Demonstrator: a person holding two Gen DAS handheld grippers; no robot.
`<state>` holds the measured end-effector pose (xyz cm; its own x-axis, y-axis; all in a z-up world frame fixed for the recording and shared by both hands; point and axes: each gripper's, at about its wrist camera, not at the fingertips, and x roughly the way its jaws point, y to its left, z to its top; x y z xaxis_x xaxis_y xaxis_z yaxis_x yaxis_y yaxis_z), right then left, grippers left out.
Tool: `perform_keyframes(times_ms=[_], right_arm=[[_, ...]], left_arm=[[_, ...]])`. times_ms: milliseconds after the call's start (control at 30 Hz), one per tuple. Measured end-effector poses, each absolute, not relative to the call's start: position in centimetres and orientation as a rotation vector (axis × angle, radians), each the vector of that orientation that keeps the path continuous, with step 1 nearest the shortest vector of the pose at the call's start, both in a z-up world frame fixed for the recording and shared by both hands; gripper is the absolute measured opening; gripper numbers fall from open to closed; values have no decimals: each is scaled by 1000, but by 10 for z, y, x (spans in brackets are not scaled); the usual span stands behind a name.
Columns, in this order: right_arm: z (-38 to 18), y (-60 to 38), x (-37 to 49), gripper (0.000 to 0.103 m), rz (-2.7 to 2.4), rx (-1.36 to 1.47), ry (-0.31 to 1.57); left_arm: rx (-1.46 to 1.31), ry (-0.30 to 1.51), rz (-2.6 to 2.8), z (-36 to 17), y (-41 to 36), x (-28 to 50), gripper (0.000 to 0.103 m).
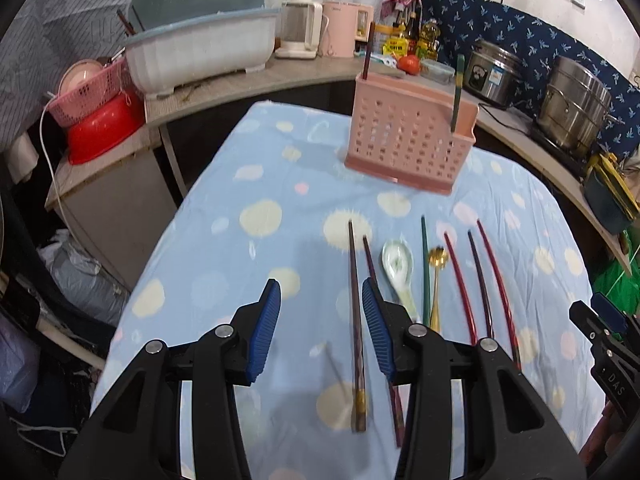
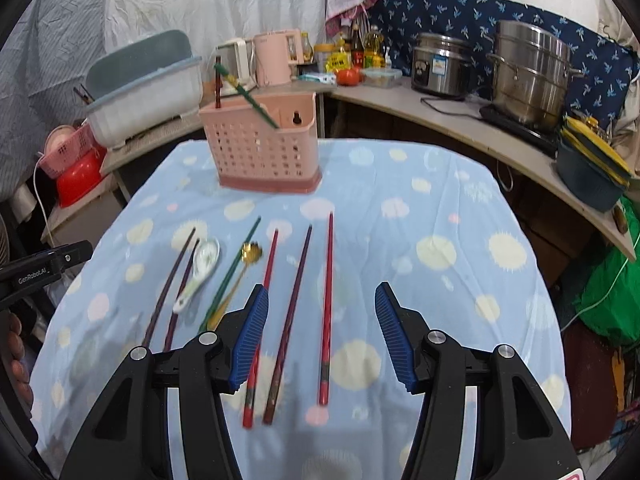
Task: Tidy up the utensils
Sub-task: 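Open both grippers to release the chopsticks and withdraw from the holder, then grasp a dark brown chopstick with the left gripper while the right grasps a red chopstick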
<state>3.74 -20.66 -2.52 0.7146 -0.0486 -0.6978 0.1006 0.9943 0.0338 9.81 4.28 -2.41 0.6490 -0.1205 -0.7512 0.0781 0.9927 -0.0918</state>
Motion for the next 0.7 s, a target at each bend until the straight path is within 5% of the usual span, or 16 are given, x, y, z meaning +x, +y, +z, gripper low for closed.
perform_keyframes(times_ms=[333,700], right_arm=[[-68,-207,18,52,-102,95,860],[-98,-207,31,38,-103,103,920]], left_arm=[[1,942,-140,-71,31,60,40],[1,992,-163,-92,22,54,40]])
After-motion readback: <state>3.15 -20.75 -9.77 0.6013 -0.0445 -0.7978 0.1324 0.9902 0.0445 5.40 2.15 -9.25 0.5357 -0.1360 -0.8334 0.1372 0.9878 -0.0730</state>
